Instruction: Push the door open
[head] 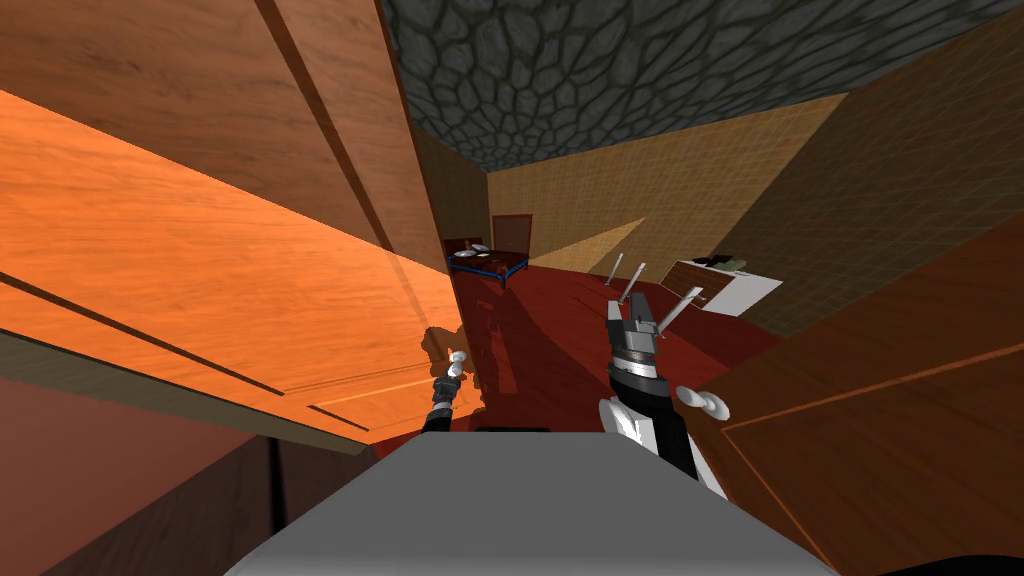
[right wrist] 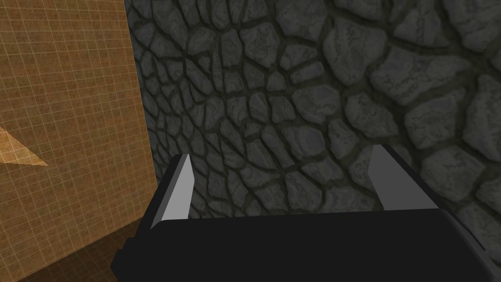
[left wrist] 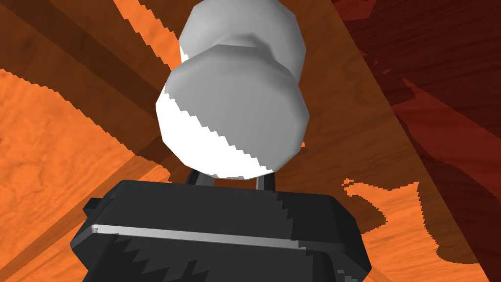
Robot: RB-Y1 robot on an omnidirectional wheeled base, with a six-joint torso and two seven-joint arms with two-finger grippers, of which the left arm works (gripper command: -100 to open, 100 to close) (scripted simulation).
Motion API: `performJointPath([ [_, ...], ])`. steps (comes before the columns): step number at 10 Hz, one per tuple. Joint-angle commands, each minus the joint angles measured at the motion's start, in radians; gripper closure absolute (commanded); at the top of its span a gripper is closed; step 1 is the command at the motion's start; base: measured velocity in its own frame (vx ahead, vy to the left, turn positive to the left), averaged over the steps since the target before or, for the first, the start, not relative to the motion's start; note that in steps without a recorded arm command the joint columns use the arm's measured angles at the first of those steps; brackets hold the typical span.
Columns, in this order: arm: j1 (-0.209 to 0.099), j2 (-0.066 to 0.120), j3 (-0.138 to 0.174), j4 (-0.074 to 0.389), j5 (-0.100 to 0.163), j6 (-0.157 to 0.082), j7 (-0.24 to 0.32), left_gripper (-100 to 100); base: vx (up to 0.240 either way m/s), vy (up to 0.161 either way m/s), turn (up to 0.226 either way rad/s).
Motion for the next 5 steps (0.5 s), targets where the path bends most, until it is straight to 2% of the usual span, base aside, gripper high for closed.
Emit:
performJointPath([
  [1,-0.009,-0.007,0.000,-0.026,0.005,-0.010,0.041,100,0.029,0.006,0.011],
  [3,-0.005,-0.012,0.002,-0.032,0.012,-0.007,0.082,100,0.053,-0.004,-0.001],
  [5,0.002,-0.023,0.007,-0.045,0.026,0.000,0.145,100,0.052,-0.004,-0.001],
])
